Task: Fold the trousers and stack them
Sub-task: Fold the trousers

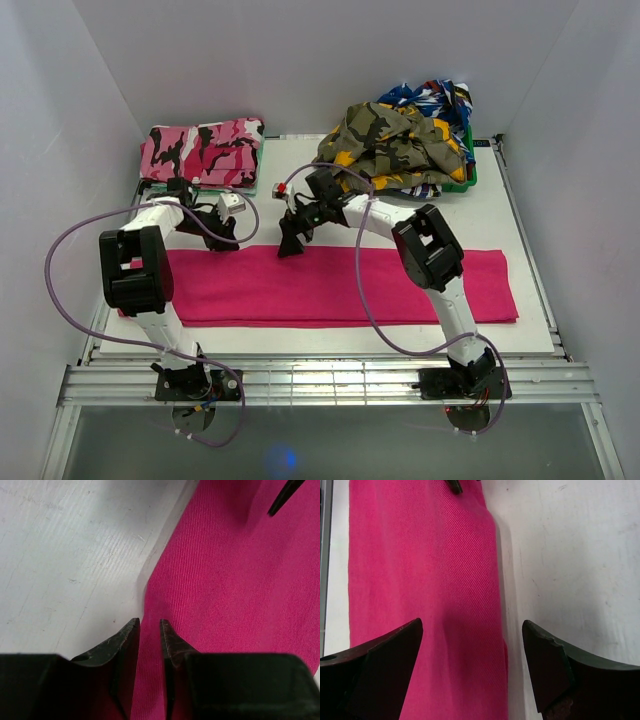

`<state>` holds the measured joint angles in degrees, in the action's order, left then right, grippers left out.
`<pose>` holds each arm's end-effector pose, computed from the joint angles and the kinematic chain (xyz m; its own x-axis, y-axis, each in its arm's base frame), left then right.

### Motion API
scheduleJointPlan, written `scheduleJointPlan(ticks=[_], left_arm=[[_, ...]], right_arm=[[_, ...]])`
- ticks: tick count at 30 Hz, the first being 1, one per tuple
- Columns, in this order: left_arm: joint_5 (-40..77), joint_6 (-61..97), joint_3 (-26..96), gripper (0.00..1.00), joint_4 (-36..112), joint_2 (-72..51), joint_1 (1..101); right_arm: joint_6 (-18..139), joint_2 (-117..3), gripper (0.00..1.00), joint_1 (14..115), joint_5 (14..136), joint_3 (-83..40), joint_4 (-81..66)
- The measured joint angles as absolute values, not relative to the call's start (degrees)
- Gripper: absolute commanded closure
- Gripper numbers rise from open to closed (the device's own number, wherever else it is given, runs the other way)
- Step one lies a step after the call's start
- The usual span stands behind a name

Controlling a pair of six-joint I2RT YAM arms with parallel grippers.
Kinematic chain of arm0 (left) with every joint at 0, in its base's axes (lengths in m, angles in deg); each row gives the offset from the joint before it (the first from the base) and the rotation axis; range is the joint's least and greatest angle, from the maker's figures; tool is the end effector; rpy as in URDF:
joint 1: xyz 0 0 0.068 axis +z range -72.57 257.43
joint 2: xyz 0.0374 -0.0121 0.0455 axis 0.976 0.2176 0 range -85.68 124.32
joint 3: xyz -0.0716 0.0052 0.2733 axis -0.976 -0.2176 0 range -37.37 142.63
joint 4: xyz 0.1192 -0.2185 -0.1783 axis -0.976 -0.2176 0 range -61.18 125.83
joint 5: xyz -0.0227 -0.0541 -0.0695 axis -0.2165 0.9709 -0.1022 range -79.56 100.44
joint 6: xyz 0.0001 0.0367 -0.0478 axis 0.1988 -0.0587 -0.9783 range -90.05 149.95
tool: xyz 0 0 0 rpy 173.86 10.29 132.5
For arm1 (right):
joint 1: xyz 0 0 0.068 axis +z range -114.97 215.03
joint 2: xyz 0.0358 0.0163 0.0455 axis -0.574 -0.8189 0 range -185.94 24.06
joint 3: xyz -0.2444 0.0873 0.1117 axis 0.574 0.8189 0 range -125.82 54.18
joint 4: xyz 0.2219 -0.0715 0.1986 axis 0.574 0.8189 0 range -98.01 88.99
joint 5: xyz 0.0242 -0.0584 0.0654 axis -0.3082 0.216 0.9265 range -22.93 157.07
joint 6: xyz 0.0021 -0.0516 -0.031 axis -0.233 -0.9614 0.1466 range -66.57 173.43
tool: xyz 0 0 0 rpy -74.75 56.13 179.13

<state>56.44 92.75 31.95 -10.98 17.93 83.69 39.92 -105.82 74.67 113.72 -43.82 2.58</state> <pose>0.3772 0.0091 0.1611 -0.4178 0.5757 -0.7029 0.8894 0.4171 -0.1870 0.4050 0.3776 0.1497 -0.3067 -0.4624 -0.8319 -0.9489 0.0805 0.3050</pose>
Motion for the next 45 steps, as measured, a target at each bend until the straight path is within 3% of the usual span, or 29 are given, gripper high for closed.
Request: scheduleJointPlan(ticks=[3, 8, 13, 15, 21, 24, 25, 27, 28, 30, 37, 45], left_arm=[[56.4, 93.3, 31.3, 0.66, -10.5, 17.8, 83.7], [56.3, 93.6, 30.6, 0.66, -10.4, 17.8, 83.7], [55.8, 91.8, 30.6, 0.58, -9.3, 17.5, 83.7], [55.6, 90.4, 30.6, 0.53, -8.7, 17.3, 83.8], [55.4, 85.9, 31.0, 0.52, -7.4, 16.6, 84.9], [55.0, 83.8, 31.1, 0.51, -6.5, 16.3, 85.4], [54.9, 83.2, 31.1, 0.51, -6.2, 16.2, 85.5], [54.6, 82.3, 31.1, 0.51, -5.8, 16.0, 85.7], [54.6, 81.8, 31.1, 0.51, -5.7, 15.9, 85.7], [54.6, 81.3, 31.1, 0.52, -5.7, 15.8, 85.8], [54.5, 79.7, 32.5, 0.52, -6.5, 15.6, 85.8], [53.1, 74.8, 32.6, 0.43, -8.5, 11.6, 85.7]], right_arm=[[41.0, -107.9, 0.23, 75.9, 113.7, -43.9, 0.4], [42.7, -110.5, 0.49, 76.1, 114.2, -44.2, -2.5], [43.5, -110.0, 0.66, 76.5, 114.1, -42.8, -4.2], [43.4, -109.1, 0.66, 76.9, 113.8, -41.1, -5.0], [42.0, -104.6, 0.69, 77.6, 112.2, -36.7, -5.7], [41.0, -102.2, 0.43, 78.3, 110.6, -34.7, -6.1], [40.5, -101.4, 0.48, 78.7, 110.1, -33.9, -6.3], [38.9, -100.2, 0.68, 79.6, 108.7, -32.5, -6.5], [38.2, -99.6, 0.83, 80.1, 108.1, -31.8, -6.7], [37.1, -98.5, 0.92, 81.1, 106.7, -30.1, -7.6], [32.4, -95.3, 0.92, 84.5, 100.1, -24.4, -10.9], [21.5, -88.3, 0.92, 93.9, 81.8, -8.7, -25.4]])
